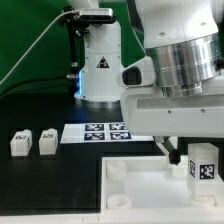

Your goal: Assemble one leg

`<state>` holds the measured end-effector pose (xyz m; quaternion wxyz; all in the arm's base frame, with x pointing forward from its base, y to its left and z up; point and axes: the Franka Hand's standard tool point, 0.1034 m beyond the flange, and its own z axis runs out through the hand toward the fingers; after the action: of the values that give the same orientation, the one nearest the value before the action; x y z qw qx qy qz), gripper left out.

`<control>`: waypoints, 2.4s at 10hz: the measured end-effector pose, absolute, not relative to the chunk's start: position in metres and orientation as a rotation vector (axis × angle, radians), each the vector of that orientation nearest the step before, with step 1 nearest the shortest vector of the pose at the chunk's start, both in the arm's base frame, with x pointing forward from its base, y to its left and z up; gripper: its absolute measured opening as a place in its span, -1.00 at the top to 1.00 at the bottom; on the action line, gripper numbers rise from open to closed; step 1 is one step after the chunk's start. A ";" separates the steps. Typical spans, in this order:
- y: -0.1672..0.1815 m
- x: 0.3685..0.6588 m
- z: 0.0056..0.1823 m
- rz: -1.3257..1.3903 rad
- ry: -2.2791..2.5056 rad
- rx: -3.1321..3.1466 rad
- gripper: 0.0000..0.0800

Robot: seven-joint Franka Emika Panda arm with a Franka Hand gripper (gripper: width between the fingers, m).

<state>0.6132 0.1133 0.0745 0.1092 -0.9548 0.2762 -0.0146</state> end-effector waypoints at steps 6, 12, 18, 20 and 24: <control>0.124 0.617 0.083 -0.076 0.363 -2.960 -0.07; 0.120 0.623 0.081 0.006 1.428 -2.506 0.21; 0.118 0.623 0.080 0.058 1.872 -2.108 0.21; 0.121 0.616 0.077 0.105 1.678 -2.310 -0.44; 0.121 0.617 0.079 0.077 1.120 -2.678 -0.61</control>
Offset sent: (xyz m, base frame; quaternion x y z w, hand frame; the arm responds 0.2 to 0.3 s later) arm 0.0000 0.0000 0.0000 0.0000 0.0000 0.0000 1.0000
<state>0.6170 0.1209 0.0786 0.1185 -0.9158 0.3829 0.0264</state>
